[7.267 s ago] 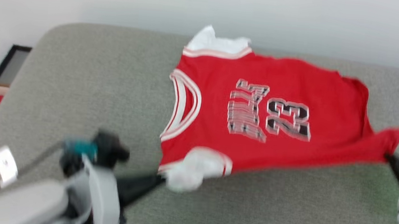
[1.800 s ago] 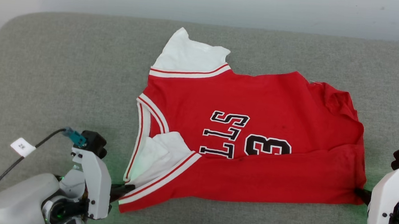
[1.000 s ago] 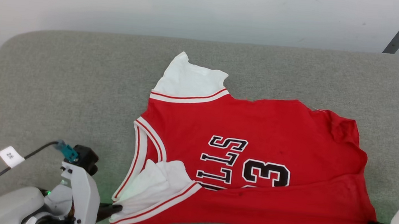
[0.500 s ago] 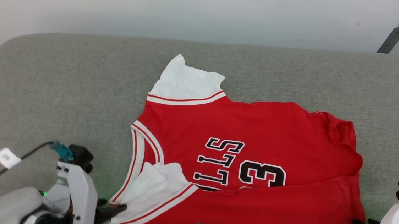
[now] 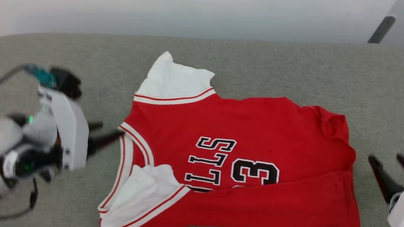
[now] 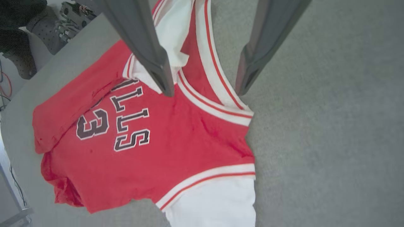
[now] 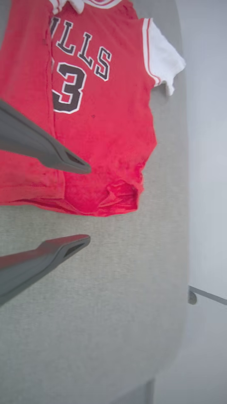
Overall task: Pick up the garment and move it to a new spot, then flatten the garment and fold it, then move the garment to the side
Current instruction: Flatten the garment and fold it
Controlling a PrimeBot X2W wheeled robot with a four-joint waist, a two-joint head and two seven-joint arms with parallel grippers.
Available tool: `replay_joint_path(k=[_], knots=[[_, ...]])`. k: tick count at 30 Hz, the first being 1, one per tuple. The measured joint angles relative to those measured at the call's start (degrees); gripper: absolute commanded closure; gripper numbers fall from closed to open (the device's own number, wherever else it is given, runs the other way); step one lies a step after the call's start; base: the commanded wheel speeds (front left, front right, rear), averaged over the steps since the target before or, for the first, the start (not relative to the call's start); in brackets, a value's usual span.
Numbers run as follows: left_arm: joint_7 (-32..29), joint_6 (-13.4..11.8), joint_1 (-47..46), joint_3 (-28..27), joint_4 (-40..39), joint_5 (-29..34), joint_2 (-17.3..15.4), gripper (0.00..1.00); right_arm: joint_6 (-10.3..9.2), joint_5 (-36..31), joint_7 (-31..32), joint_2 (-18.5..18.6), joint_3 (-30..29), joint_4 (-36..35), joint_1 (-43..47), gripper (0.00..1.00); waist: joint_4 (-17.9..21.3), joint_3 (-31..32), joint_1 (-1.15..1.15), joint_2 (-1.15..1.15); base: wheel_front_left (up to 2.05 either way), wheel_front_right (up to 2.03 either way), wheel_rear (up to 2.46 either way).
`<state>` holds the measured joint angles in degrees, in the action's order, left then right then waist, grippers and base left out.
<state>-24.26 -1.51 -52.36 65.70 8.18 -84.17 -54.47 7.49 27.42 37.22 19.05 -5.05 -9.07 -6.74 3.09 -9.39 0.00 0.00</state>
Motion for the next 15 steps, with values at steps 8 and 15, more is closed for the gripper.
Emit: replay_joint_path(k=[8,15], knots=[[3.7,2.5,-9.7,-3.4,7.4,6.0,4.1,0.0,0.0,-8.2,-23.5,-1.4,2.1,-1.3,-4.5,0.0,3.1,-3.1,0.0,0.0,0.0,0.0,0.0],[3.3,3.5,-16.6,-3.7,17.5,9.1,8.8,0.0,0.01,-11.0,-33.4,-3.8,2.7,0.2,-7.0,0.0,6.0,-7.0,0.0,0.0,0.0,0.0,0.0]])
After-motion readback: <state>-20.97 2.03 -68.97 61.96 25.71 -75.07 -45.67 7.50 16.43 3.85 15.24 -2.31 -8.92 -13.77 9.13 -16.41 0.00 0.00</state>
